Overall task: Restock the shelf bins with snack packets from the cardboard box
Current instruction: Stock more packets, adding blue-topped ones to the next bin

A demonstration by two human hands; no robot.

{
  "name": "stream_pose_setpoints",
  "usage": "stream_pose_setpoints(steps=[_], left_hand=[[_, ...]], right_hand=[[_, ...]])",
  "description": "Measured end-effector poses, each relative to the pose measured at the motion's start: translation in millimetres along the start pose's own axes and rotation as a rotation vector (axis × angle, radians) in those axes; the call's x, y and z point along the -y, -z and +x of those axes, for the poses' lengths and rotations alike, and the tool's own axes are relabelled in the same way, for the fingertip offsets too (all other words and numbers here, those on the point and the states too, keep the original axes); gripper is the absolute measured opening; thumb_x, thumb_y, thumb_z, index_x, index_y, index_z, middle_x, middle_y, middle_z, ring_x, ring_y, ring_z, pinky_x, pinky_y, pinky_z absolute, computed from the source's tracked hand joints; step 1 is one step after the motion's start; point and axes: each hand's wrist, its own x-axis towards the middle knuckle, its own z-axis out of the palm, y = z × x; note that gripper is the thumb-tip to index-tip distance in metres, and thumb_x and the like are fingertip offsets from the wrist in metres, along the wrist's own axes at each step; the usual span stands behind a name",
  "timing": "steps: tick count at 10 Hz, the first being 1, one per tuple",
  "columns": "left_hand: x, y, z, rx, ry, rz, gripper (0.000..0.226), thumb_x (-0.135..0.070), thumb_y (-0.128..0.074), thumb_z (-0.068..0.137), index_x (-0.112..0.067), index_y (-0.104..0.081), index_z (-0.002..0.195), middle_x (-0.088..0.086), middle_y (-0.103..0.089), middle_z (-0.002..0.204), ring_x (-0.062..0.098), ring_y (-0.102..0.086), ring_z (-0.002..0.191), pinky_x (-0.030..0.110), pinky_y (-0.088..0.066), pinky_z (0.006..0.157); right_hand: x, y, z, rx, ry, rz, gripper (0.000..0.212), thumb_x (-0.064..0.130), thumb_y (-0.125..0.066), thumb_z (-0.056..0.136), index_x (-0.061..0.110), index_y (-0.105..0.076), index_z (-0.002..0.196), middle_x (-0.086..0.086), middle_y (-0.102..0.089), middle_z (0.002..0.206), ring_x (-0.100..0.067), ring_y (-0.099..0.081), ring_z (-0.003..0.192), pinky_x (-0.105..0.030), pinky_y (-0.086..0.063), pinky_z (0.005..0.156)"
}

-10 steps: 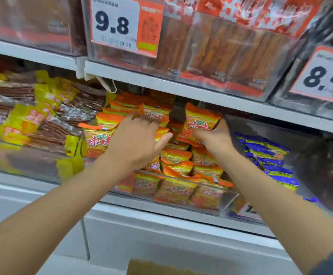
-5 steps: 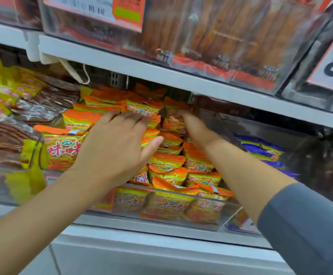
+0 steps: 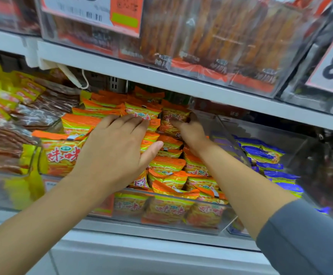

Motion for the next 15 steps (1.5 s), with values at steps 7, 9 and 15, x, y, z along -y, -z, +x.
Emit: stream_pose_setpoints(steps=[7, 9, 15], left_hand=[[-1, 1, 1, -0.017, 0.001, -0.028, 0.075, -0.059, -0.015, 0.096, -0.008, -0.058, 0.13, 0.011, -0.063, 0.129, 0.027, -0.053, 0.125, 0.042, -0.038, 0.102], [-1, 0, 1, -0.02, 0.001, -0.014, 0.075, -0.059, -0.015, 0.097, -0.008, -0.058, 0.131, 0.01, -0.063, 0.129, 0.027, -0.053, 0.126, 0.042, -0.037, 0.102], [2, -2, 0, -0.034, -0.026, -0.045, 0.072, -0.056, -0.016, 0.096, -0.008, -0.056, 0.132, 0.011, -0.061, 0.131, 0.027, -0.052, 0.127, 0.042, -0.038, 0.101]], right_hand=[[-18, 3, 5, -0.131, 0.228, -0.208, 0.04, 0.003, -0.068, 0.086, 0.014, -0.057, 0.123, -0.004, -0.058, 0.105, -0.017, -0.058, 0.094, -0.01, -0.041, 0.057], [-14, 6, 2, -0.114, 0.273, -0.296, 0.048, 0.011, -0.071, 0.087, 0.016, -0.052, 0.131, 0.001, -0.055, 0.102, -0.015, -0.057, 0.085, -0.022, -0.043, 0.07], [-4, 13, -11, -0.101, 0.249, -0.348, 0.062, 0.016, -0.077, 0.083, 0.013, -0.047, 0.138, 0.0, -0.058, 0.11, -0.013, -0.056, 0.091, -0.013, -0.04, 0.07]])
